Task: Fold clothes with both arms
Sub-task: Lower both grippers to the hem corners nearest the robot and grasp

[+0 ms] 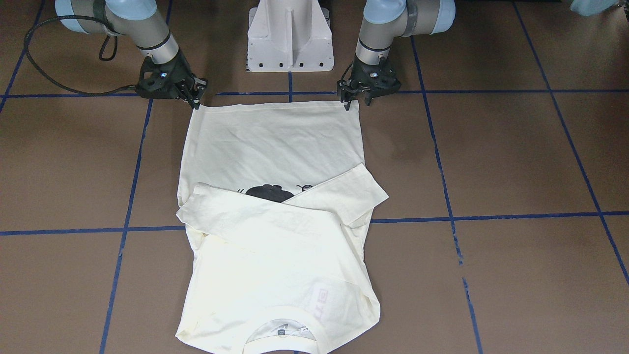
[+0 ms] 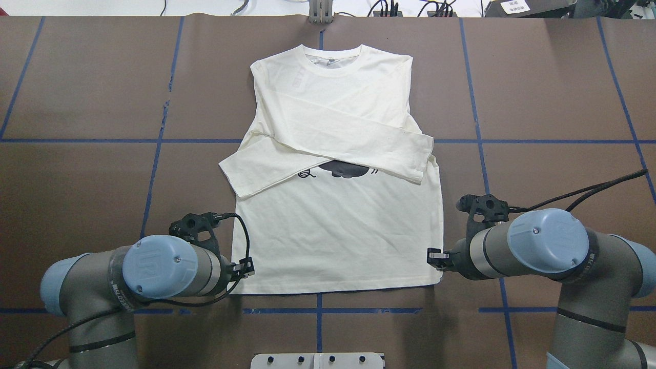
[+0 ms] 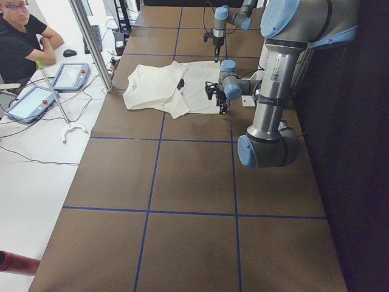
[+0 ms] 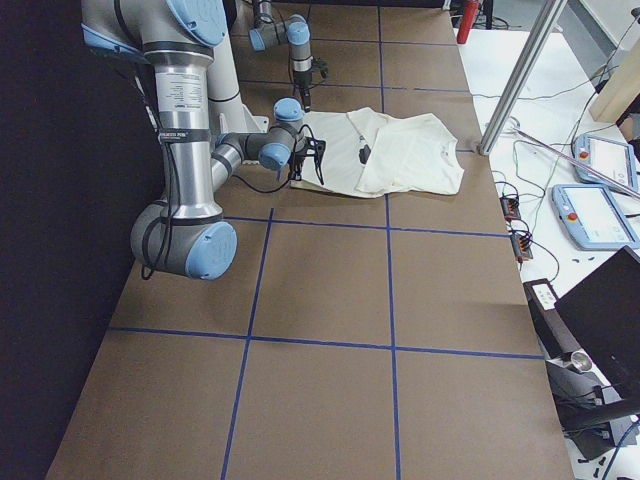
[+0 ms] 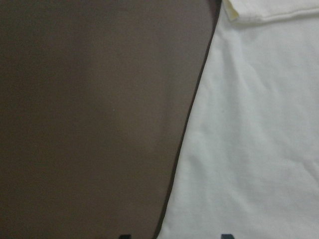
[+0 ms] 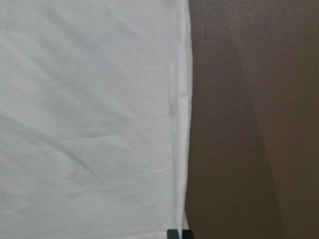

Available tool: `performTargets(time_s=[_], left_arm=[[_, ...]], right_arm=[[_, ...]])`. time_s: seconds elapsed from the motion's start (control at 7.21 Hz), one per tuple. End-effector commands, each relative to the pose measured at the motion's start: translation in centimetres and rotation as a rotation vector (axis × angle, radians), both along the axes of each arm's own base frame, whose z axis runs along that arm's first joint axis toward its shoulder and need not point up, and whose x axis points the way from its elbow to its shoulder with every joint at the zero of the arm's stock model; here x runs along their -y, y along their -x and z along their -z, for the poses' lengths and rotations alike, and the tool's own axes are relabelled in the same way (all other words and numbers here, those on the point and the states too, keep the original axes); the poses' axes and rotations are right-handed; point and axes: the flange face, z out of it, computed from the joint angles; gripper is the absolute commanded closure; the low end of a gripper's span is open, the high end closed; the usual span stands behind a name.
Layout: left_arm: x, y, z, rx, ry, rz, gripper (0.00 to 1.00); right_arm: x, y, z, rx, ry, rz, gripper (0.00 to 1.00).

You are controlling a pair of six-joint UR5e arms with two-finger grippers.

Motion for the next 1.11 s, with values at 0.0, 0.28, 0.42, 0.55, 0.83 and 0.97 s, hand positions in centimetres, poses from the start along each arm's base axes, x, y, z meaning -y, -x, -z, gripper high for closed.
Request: performTargets(time_s=[0.0, 0.28, 0.42, 0.55, 0.83, 0.97], left_arm=[[-1.0, -1.7, -1.1, 0.026, 0.008, -0.024, 0.39], [-1.0, -1.9, -1.2, 0.029, 0.008, -0.025, 0.45], [-0.9, -1.7, -0.7, 0.02, 0.007, -0.023, 0.56], [-0.9, -1.4, -0.5, 0.019, 0.008, -0.022, 0.68], [-1.2, -0.6, 0.5, 0.021, 0.008, -0.026, 0.71], [-1.2, -0.7, 0.5, 0.023, 0.009, -0.026, 0.71]], right_arm=[[0.3, -0.2, 0.0, 0.001, 0.001, -0.006, 1.0], [0.7, -0.5, 0.0, 0.002, 0.003, -0.013, 1.0], [0.6, -0.5, 0.0, 0.002, 0.003, -0.012, 1.0], [0.7, -0.5, 0.0, 0.002, 0.003, -0.013, 1.0], [0.8, -0.5, 0.0, 0.002, 0.004, -0.014, 1.0], [0.8, -0.5, 0.0, 0.002, 0.004, -0.014, 1.0]])
